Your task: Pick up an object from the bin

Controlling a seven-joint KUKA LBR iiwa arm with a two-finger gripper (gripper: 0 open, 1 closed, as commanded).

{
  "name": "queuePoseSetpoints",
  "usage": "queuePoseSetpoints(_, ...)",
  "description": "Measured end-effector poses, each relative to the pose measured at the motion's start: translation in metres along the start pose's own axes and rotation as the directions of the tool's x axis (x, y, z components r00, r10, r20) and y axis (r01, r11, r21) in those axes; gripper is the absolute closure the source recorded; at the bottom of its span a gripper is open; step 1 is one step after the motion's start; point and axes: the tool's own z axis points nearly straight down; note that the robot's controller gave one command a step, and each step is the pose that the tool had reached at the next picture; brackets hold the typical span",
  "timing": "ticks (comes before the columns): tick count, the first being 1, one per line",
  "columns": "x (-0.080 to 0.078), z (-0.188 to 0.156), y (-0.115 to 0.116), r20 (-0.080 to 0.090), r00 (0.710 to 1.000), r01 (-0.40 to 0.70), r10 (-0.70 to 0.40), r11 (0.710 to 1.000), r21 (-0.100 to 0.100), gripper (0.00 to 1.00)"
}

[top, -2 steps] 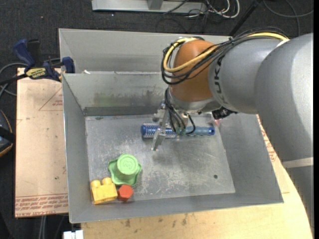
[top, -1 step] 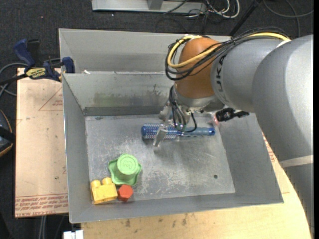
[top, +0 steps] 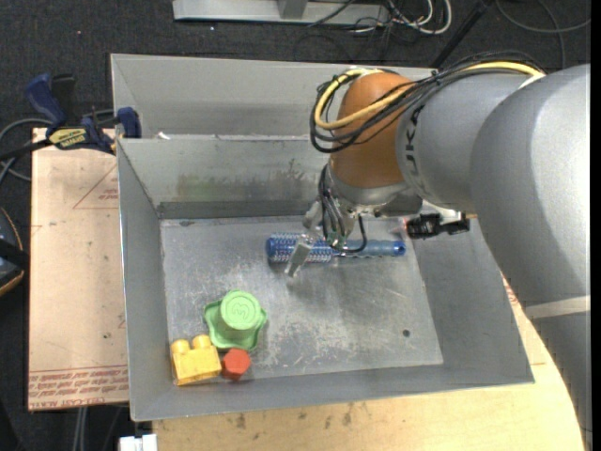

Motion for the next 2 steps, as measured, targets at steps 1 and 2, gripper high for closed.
queuePoseSetpoints(1, -0.0067, 0.0249, 0.0036, 0.002, 0.963, -0.269, 0.269, 0.963, -0.006, 0.00)
queuePoseSetpoints(2, -0.0083, 0.0220, 0.0052, 0.004, 0.964, -0.266, 0.266, 0.964, -0.004, 0.00)
